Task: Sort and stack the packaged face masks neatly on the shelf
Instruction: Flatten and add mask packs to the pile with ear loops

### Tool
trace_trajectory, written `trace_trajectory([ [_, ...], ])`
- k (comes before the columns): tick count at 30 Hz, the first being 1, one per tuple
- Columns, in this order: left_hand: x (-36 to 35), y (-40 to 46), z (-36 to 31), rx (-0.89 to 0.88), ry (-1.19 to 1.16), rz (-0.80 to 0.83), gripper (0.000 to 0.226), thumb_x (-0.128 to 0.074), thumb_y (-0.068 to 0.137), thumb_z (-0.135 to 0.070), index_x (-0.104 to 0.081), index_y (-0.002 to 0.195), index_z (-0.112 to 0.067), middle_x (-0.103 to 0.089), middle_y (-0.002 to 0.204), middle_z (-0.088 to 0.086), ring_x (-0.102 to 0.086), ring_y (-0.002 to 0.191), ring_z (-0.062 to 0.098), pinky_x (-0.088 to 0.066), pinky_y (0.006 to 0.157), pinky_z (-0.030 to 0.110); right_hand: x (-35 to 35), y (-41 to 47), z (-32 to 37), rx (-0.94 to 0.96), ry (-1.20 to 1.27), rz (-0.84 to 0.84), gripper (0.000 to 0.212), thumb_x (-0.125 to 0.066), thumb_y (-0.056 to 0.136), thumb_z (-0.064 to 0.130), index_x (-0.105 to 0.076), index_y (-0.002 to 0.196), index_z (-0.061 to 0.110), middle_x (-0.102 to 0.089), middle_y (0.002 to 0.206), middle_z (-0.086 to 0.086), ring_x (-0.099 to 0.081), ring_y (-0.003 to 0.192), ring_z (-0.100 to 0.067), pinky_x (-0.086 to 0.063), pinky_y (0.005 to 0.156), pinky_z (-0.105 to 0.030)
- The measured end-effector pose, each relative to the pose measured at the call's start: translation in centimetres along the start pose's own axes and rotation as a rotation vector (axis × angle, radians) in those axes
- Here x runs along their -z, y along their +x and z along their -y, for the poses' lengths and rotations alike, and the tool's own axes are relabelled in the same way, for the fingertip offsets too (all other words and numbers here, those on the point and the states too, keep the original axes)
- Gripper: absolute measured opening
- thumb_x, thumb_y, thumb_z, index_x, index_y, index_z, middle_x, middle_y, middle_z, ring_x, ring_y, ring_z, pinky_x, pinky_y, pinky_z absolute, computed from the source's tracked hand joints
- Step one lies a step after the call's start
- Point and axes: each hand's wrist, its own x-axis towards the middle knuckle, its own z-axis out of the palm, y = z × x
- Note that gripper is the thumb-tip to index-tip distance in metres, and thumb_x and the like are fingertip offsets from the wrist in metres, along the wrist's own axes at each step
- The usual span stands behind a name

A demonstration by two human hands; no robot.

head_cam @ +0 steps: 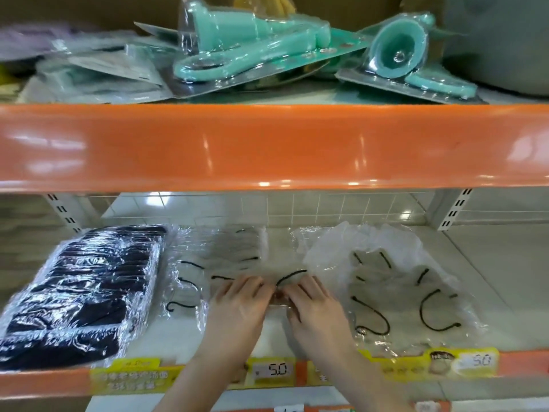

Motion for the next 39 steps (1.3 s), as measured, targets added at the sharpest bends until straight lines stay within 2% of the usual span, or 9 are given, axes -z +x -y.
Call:
trace_trajectory([
  [4, 0.5, -2.6, 4.0, 0.040, 0.029, 0.030, 0.025, -0.048, 0.072, -0.016, -0.068, 0.087, -0.019, -0.067, 0.084, -0.004, -0.065, 0.079, 0.023, -0.052, 0.062, 0.034, -2.9, 0.6, 2.0, 0.066, 0.071, 0.127, 0.034, -0.066, 0.065, 0.010, -0.058, 0.094, 0.026, -0.056, 0.092, 0.004, -0.056, 0.086, -0.020, -0.051, 0.066, -0.030],
  [7, 0.0, -4.6, 6.4, 0.007, -0.037, 0.072, 0.014, -0.057, 0.073, -0.022, -0.062, 0.086, -0.022, -0.066, 0.090, -0.005, -0.065, 0.083, 0.022, -0.050, 0.065, 0.033, -4.2, 1.0, 2.9, 0.088, -0.024, 0.264, 0.041, -0.068, 0.055, 0.027, -0.060, 0.095, 0.028, -0.053, 0.094, 0.007, -0.052, 0.085, -0.015, -0.051, 0.064, -0.027],
  [10, -0.5, -5.8, 8.0, 0.001, -0.076, 0.116, 0.027, -0.067, 0.069, -0.021, -0.053, 0.091, -0.028, -0.063, 0.093, -0.006, -0.061, 0.086, 0.020, -0.047, 0.068, 0.032, -5.4, 1.2, 3.2, 0.059, -0.099, 0.441, 0.064, -0.076, 0.048, 0.038, -0.059, 0.108, 0.024, -0.054, 0.105, 0.003, -0.056, 0.094, -0.018, -0.051, 0.074, -0.030],
  [14, -0.7, -6.3, 9.4, 0.058, -0.065, 0.154, 0.014, -0.051, 0.074, -0.029, -0.055, 0.088, -0.028, -0.063, 0.096, -0.006, -0.058, 0.092, 0.017, -0.040, 0.074, 0.029, -6.4, 1.6, 3.2, 0.045, -0.114, 0.500, 0.063, -0.075, 0.059, 0.044, -0.059, 0.116, 0.021, -0.054, 0.111, 0.001, -0.059, 0.099, -0.022, -0.050, 0.078, -0.032],
  [19, -0.7, -6.4, 10.3, 0.110, -0.069, 0.283, 0.036, -0.050, 0.076, -0.053, -0.067, 0.096, -0.028, -0.063, 0.107, -0.011, -0.058, 0.104, 0.011, -0.037, 0.086, 0.024, -6.1, 1.6, 2.7, 0.035, 0.005, 0.630, 0.079, -0.027, 0.076, 0.070, -0.040, 0.139, 0.024, -0.027, 0.150, -0.001, -0.027, 0.137, -0.023, -0.026, 0.110, -0.037],
  [23, -0.6, -6.3, 10.2, 0.112, -0.063, 0.313, 0.057, -0.048, 0.072, -0.069, -0.070, 0.100, -0.024, -0.065, 0.112, -0.006, -0.049, 0.115, 0.012, -0.035, 0.094, 0.028, -5.8, 1.3, 2.1, 0.045, 0.062, 0.633, 0.087, -0.010, 0.078, 0.085, -0.038, 0.138, 0.029, -0.020, 0.155, 0.004, -0.019, 0.142, -0.018, -0.021, 0.114, -0.035],
  [26, -0.9, -6.2, 10.1, 0.121, -0.019, 0.370, 0.065, -0.044, 0.073, -0.073, -0.070, 0.103, -0.021, -0.064, 0.120, 0.000, -0.046, 0.121, 0.016, -0.033, 0.098, 0.034, -5.5, 1.2, 1.7, 0.038, 0.063, 0.639, 0.092, -0.004, 0.073, 0.084, -0.036, 0.140, 0.031, -0.017, 0.155, 0.006, -0.018, 0.142, -0.016, -0.020, 0.114, -0.033],
  [34, -1.7, -6.4, 9.4, 0.154, 0.016, 0.400, 0.082, -0.019, 0.086, -0.078, -0.071, 0.108, -0.018, -0.062, 0.128, 0.006, -0.047, 0.122, 0.022, -0.029, 0.100, 0.038, -4.3, 1.8, 1.1, 0.077, 0.062, 0.644, 0.071, -0.028, 0.084, 0.075, -0.035, 0.142, 0.035, -0.016, 0.155, 0.011, -0.015, 0.140, -0.012, -0.012, 0.112, -0.026],
  [39, -2.5, -6.1, 8.8, 0.161, 0.041, 0.314, 0.069, -0.031, 0.088, -0.071, -0.069, 0.108, -0.017, -0.063, 0.124, 0.010, -0.059, 0.115, 0.029, -0.032, 0.097, 0.039, -3.1, 2.2, 0.1, 0.075, 0.085, 0.600, 0.069, -0.024, 0.082, 0.064, -0.044, 0.138, 0.029, -0.025, 0.153, 0.009, -0.021, 0.139, -0.012, -0.007, 0.106, -0.017],
])
